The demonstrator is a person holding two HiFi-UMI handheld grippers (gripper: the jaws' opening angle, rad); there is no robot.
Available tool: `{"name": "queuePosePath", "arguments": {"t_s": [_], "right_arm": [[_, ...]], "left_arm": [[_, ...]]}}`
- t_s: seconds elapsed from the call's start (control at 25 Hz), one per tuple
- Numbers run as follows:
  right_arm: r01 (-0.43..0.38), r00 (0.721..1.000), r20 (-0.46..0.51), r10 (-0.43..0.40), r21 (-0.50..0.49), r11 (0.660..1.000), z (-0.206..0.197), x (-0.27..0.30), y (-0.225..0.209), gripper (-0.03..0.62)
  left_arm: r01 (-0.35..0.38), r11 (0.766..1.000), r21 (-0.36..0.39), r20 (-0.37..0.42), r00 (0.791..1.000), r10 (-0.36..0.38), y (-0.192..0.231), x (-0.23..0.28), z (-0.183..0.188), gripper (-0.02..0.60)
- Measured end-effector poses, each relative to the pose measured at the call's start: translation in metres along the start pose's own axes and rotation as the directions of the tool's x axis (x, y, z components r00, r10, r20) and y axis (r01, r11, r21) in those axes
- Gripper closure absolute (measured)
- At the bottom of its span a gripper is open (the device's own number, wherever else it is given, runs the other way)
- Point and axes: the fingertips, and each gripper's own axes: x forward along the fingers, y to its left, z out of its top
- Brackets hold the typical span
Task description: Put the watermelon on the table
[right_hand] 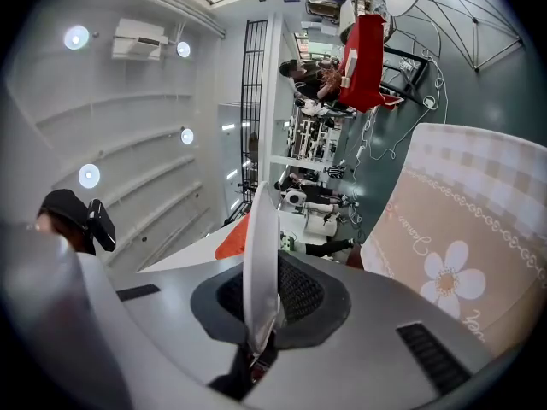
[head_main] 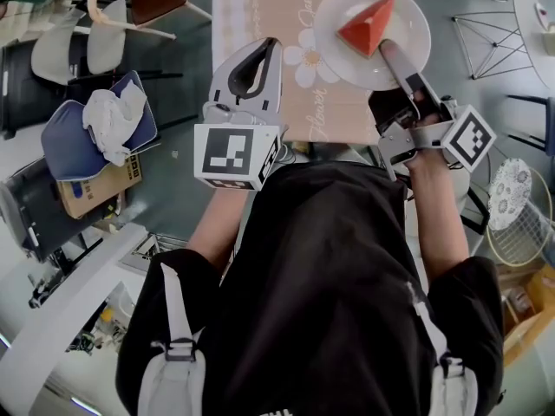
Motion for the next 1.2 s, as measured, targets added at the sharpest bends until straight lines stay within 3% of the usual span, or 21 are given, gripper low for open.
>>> {"name": "queuePosePath", "arguments": {"t_s": [0.88,1.2], "right_arm": [[-0.046,0.995,-0.083,0.048,0.026,0.999,0.021,0.016,-0.026,0.576],[-0.026,0.993,-0.111,0.029,0.03,0.999,0.017,0.021,-0.033,0.576]], "left_arm": [[-0.074,0.997,0.028,-0.031,0.997,0.075,-0.005,0.019,-0.002,0.568],[-0.099,0.995,0.006,-0.039,0.994,0.099,0.003,0.015,-0.009,0.568]]}}
